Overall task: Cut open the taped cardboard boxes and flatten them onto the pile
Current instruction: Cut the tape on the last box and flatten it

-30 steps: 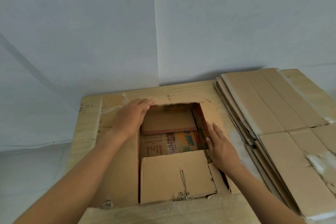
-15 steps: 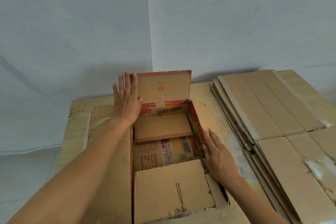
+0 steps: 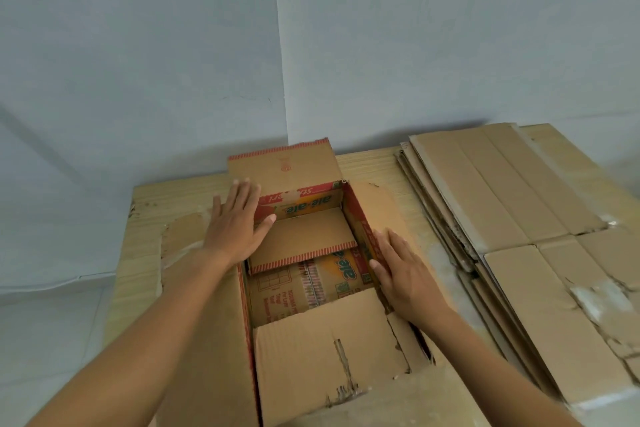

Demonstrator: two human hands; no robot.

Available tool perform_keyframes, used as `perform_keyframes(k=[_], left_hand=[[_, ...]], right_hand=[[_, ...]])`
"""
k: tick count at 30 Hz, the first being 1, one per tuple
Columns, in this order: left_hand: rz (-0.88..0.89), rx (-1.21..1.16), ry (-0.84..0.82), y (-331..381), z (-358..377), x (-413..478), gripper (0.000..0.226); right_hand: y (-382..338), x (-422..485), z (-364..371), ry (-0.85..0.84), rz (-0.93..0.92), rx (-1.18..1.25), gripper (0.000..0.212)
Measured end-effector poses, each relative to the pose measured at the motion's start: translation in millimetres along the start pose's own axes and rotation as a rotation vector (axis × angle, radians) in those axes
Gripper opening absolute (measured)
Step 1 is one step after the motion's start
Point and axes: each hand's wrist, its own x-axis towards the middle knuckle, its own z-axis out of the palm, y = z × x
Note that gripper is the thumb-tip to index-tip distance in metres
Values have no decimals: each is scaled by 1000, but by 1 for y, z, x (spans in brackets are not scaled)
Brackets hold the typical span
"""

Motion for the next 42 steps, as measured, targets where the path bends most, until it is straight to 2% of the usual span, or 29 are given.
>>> perform_keyframes(k=[3,5,9,13,17,20,22,25,27,28,32,34,36,38,40,42], left_hand=[[49,-97,73,-1,1,-47,85],[-3,-112,89,4,0,-84,81],[-186,-67,-6,21,3,-151,66],[-180,-122,-76,26,17,-171,55],[-152,-284,-93,22,26,-168,52],[-131,-316,-58,22,28,-165,51],[-124,-337,-32,23,29,-161,49],[-114,-345,1,23,30,-151,49],[-111,-355,28,24,31,-144,49],[-112,-371,53,25,32,-142,50],[-133,-477,220,29,32,-145,53],[-175,-467,280,25,30,-152,55],[-268,-406,291,13,29,-159,59],[-383,-436,211,0,29,-168,71],[-492,-694,146,-6,22,-178,87],[-627,-952,155,-11,7,-183,89]], right_hand=[[-15,2,-7,-24,-19,-55,61],[-31,-1,-11,-36,-59,-86,60],[-62,-20,-6,-139,-232,-145,50],[-84,-44,1,-281,-272,-179,43],[-90,-61,-14,-55,-314,-150,36],[-93,-77,-47,23,-332,-60,55],[-95,-95,-71,-39,-322,27,59],[-89,-121,-94,-342,-197,150,30],[-83,-137,-96,-528,-119,126,15],[-81,-143,-91,-556,-90,79,18],[-61,-149,-46,-386,-150,-175,68],[-51,-146,-25,-388,-156,-218,79],[-42,-142,-10,-354,-171,-266,76],[-36,-139,-1,-260,-208,-282,67],[-32,-138,5,-200,-227,-266,60],[-28,-138,10,-141,-241,-247,60]])
